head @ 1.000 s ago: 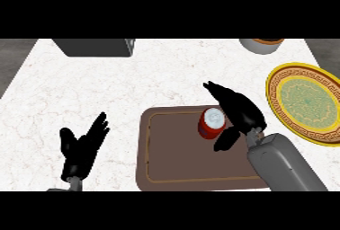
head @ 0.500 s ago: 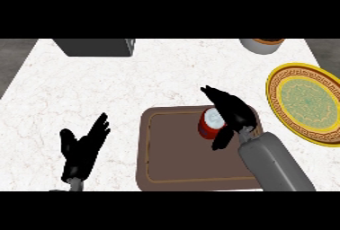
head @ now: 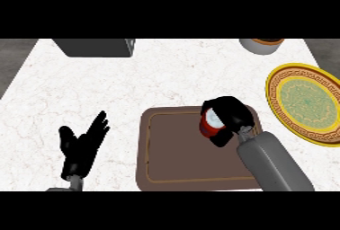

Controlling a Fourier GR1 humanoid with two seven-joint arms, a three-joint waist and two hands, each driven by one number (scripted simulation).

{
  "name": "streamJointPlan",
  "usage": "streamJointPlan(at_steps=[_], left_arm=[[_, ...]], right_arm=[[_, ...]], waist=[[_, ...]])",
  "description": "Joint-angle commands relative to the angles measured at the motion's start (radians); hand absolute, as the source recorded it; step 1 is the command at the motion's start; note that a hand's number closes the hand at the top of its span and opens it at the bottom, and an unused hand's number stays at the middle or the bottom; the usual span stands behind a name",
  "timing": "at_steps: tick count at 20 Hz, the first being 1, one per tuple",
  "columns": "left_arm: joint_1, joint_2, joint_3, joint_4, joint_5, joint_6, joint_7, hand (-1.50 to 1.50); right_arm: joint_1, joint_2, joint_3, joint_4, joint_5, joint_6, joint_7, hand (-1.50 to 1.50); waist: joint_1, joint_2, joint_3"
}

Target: Pick the can from the tray and place it in the plate

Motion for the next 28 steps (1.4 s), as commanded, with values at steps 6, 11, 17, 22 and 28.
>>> streamJointPlan(at_steps=[6, 11, 17, 22, 28], left_arm=[[0.03, 0.014, 0.029, -0.016, 0.003, -0.044, -0.012, 0.0], [0.009, 0.0, 0.012, -0.017, -0.004, -0.03, -0.004, 0.0], [0.0, 0.004, 0.006, -0.025, -0.009, -0.035, -0.005, 0.0], [-0.035, -0.009, -0.022, -0.029, -0.021, -0.041, -0.003, 0.0], [-0.058, -0.022, -0.042, -0.024, -0.025, -0.047, 0.017, 0.0]], right_arm=[[0.038, 0.008, -0.043, -0.052, 0.093, -0.14, -0.082, 1.5], [-0.122, 0.047, -0.347, 0.097, 0.151, -0.361, 0.364, 1.5], [-0.225, -0.039, -0.497, 0.146, 0.331, -0.579, 0.701, 1.5], [-0.341, -0.096, -0.568, 0.21, 0.528, -0.731, 0.965, 1.5], [-0.393, -0.1, -0.656, 0.261, 0.755, -0.869, 1.145, 1.5]], waist=[[-0.004, 0.002, 0.001], [0.002, 0.025, 0.001], [0.039, 0.042, -0.005], [0.086, 0.055, -0.004], [0.105, 0.057, 0.0]])
